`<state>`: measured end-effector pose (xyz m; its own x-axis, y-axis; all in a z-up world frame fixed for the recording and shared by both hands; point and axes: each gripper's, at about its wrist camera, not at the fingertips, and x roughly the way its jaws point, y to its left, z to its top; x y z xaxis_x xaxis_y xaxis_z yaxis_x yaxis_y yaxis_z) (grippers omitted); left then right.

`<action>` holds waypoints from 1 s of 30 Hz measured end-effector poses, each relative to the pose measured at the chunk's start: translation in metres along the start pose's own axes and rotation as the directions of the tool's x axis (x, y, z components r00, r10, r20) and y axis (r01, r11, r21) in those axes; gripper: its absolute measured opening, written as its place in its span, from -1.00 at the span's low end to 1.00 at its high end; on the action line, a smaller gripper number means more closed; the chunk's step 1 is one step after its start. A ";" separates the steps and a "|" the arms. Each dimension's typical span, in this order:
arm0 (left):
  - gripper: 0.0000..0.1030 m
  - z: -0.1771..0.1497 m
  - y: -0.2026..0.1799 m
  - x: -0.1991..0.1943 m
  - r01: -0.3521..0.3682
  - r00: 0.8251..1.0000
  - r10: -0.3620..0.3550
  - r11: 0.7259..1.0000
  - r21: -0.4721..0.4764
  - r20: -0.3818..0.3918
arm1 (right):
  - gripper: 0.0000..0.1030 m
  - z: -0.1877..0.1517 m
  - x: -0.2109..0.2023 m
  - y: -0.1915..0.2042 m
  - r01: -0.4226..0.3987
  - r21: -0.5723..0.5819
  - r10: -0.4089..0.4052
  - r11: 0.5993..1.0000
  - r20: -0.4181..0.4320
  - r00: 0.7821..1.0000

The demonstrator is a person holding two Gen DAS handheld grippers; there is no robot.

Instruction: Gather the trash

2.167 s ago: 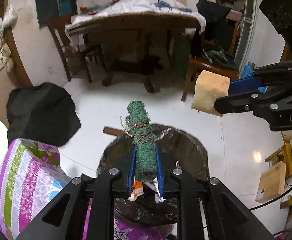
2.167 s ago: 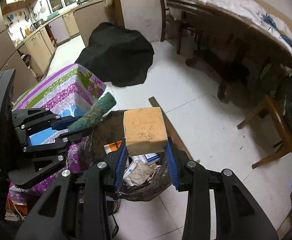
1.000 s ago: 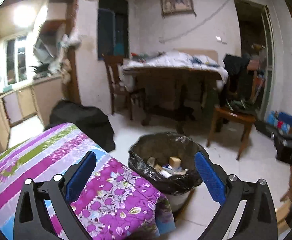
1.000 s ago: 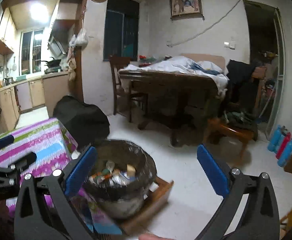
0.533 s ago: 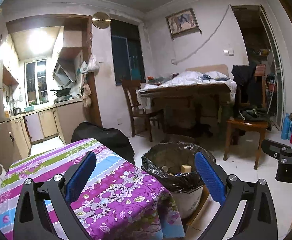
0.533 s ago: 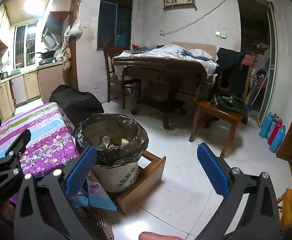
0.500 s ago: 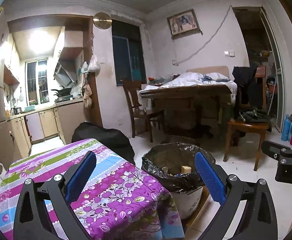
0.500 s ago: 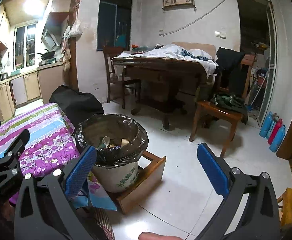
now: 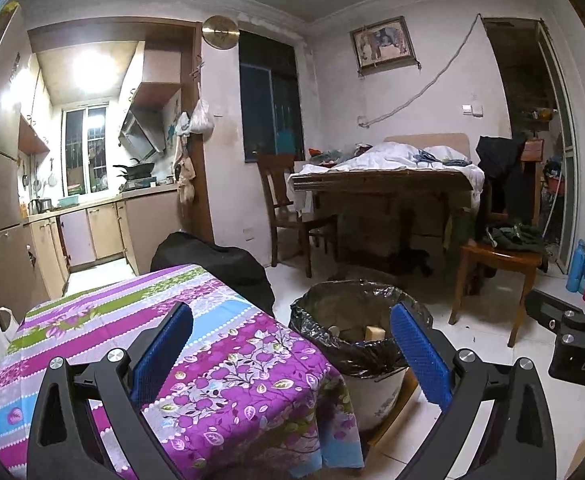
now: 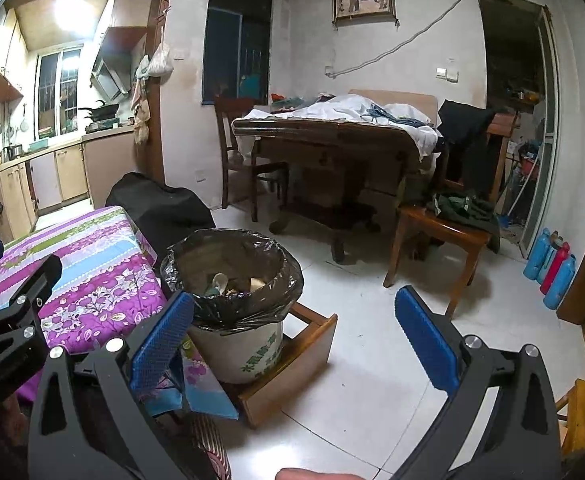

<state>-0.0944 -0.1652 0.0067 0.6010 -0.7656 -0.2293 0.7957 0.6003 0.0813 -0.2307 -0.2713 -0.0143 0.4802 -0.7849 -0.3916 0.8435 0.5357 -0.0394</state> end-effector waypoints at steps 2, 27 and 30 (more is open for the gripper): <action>0.91 0.000 0.002 -0.001 -0.017 1.000 0.017 1.000 -0.001 0.013 | 0.89 0.001 -0.002 0.003 0.005 -0.010 -0.004 1.000 0.011 1.000; 0.91 0.013 0.023 0.001 -0.085 0.995 0.088 0.993 -0.079 0.040 | 0.89 0.003 -0.016 0.009 0.014 -0.063 -0.011 0.998 0.056 0.998; 0.91 0.015 0.025 0.002 -0.097 0.995 0.100 0.992 -0.079 0.032 | 0.89 0.005 -0.015 0.008 0.014 -0.063 -0.011 0.998 0.056 0.998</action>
<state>-0.0719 -0.1551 0.0231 0.6795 -0.7090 -0.1889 0.7252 0.6881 0.0258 -0.2292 -0.2570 -0.0041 0.4838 -0.8066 -0.3395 0.8333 0.5431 -0.1030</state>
